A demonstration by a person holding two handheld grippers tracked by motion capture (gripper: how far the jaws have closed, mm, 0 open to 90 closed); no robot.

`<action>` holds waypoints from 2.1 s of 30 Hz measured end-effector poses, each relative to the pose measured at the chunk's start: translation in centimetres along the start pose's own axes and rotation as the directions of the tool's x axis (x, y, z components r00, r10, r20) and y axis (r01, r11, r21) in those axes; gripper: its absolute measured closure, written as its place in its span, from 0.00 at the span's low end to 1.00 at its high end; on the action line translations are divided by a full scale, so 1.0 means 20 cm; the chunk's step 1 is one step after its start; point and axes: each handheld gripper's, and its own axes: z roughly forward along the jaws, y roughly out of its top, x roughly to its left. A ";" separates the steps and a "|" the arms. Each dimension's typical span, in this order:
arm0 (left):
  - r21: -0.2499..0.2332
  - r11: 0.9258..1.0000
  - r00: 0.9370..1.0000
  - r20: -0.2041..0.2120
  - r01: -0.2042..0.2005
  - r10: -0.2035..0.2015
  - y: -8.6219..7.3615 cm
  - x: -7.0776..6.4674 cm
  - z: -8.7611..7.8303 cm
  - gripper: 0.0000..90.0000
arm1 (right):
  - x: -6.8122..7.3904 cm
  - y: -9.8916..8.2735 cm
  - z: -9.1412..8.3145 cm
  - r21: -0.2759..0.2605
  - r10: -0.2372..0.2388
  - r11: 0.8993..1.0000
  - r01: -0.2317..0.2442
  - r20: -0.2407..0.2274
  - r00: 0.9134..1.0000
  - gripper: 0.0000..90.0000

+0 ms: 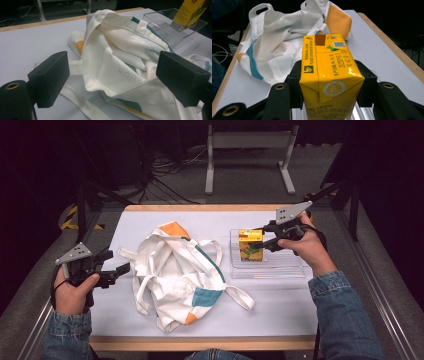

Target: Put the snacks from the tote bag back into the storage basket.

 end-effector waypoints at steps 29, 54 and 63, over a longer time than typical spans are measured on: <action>0.007 0.999 0.998 -0.049 0.032 -0.032 -0.06 -0.01 -0.08 0.14 | -0.01 -0.14 0.12 0.034 -0.029 0.999 0.031 -0.052 0.998 0.57; 0.010 0.999 0.998 -0.043 0.039 -0.038 -0.06 -0.01 -0.06 0.14 | 0.01 -0.22 0.18 0.070 -0.039 0.996 0.047 -0.109 0.993 0.56; 0.013 0.999 0.999 -0.033 0.036 -0.035 -0.06 0.00 -0.05 0.14 | 0.02 -0.22 0.18 0.096 -0.034 0.994 0.045 -0.112 0.993 0.56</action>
